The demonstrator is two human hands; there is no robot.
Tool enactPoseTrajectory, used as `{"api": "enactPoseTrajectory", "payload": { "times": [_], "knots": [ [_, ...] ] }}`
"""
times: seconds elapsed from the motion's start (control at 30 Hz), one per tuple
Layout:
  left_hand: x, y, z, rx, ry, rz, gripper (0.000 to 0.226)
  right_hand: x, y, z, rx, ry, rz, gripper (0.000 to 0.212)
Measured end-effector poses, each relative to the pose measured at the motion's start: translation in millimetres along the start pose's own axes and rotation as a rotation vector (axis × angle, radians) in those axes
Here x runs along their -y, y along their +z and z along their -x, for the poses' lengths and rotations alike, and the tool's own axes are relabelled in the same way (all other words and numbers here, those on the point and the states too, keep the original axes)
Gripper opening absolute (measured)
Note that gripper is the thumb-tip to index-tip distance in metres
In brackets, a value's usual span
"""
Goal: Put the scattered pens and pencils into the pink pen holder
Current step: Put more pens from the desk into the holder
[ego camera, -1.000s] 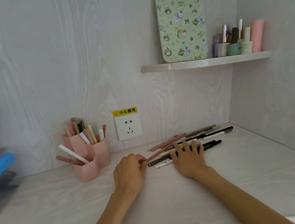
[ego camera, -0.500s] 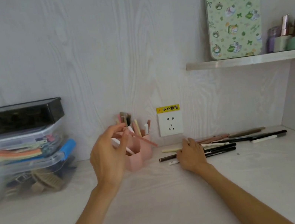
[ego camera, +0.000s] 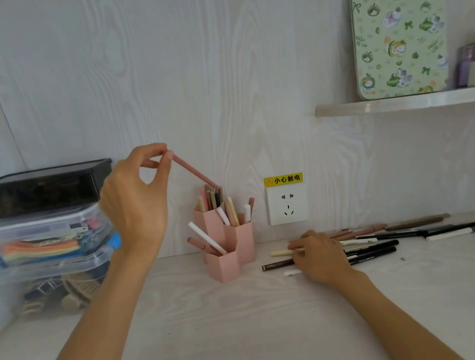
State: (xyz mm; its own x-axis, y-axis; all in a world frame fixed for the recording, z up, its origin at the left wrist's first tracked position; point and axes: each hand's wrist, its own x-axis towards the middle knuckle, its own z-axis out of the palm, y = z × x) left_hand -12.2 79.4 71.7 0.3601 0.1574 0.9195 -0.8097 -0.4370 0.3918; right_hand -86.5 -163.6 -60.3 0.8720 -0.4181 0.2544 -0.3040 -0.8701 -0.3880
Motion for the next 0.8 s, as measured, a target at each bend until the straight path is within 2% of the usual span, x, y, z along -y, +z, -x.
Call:
{"api": "enactPoseTrajectory", "payload": {
  "times": [0.07, 0.17, 0.37, 0.57, 0.63, 0.8],
  "knots": [
    [2.3, 1.2, -3.0, 0.003, -0.005, -0.044, 0.018, 2.0, -2.8, -1.7, 0.046, 0.001, -0.004, 0.036],
    [11.6, 6.8, 3.5, 0.116, -0.027, -0.108, 0.017, 6.0, -3.2, -2.7, 0.078, 0.014, -0.019, 0.034],
    [30.6, 28.8, 34.2, 0.367, -0.173, -0.146, 0.014, 5.5, -3.4, -1.0, 0.017, 0.039, -0.113, 0.021],
    [41.7, 30.1, 37.2, 0.4, -0.177, -0.138, 0.014, 3.2, -2.8, -2.9, -0.041, -0.033, -0.071, 0.012],
    [39.8, 26.5, 30.6, 0.341, -0.14, -0.104, 0.014, 3.9, -0.6, -2.7, -0.074, -0.075, -0.017, 0.012],
    [26.9, 18.6, 12.7, -0.038, -0.113, 0.132, 0.019, 3.7, 3.6, 1.8, -0.121, -0.153, -0.118, 0.013]
  ]
}}
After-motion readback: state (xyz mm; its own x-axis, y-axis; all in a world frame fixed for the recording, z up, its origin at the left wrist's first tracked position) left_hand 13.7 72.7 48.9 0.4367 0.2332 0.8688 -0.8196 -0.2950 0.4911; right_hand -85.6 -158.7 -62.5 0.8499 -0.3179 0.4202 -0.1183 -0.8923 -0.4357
